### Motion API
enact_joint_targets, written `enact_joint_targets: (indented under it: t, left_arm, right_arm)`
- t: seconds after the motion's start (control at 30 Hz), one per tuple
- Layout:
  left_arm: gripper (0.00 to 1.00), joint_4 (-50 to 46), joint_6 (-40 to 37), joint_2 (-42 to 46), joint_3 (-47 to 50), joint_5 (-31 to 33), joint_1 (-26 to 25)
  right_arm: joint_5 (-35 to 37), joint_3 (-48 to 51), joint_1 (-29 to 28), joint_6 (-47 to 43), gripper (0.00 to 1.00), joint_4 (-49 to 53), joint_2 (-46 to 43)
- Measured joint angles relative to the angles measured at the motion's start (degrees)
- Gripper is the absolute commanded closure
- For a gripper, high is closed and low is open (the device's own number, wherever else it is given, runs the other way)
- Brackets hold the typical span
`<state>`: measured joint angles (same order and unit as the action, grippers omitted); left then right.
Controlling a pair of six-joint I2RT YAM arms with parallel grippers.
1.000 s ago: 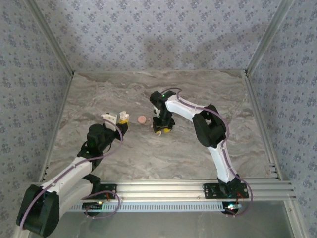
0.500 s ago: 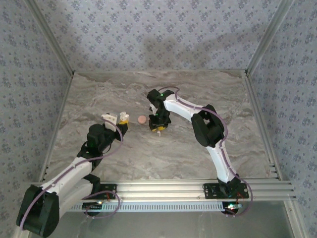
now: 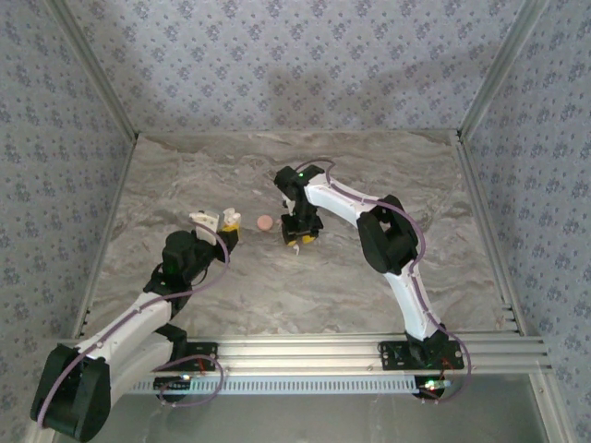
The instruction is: Insert the wireless bluetooth earbuds into the charging case
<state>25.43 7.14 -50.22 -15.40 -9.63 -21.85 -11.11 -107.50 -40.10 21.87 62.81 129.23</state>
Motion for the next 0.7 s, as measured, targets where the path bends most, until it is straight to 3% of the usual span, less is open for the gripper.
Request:
enact_joint_targets:
  t: [0.7]
  left_arm:
    - [0.87,0.0,-0.2,0.0,0.0,0.0,0.0]
  right_arm:
    - [-0.3,-2.4,-0.4,0.2,0.65,0.2,3.0]
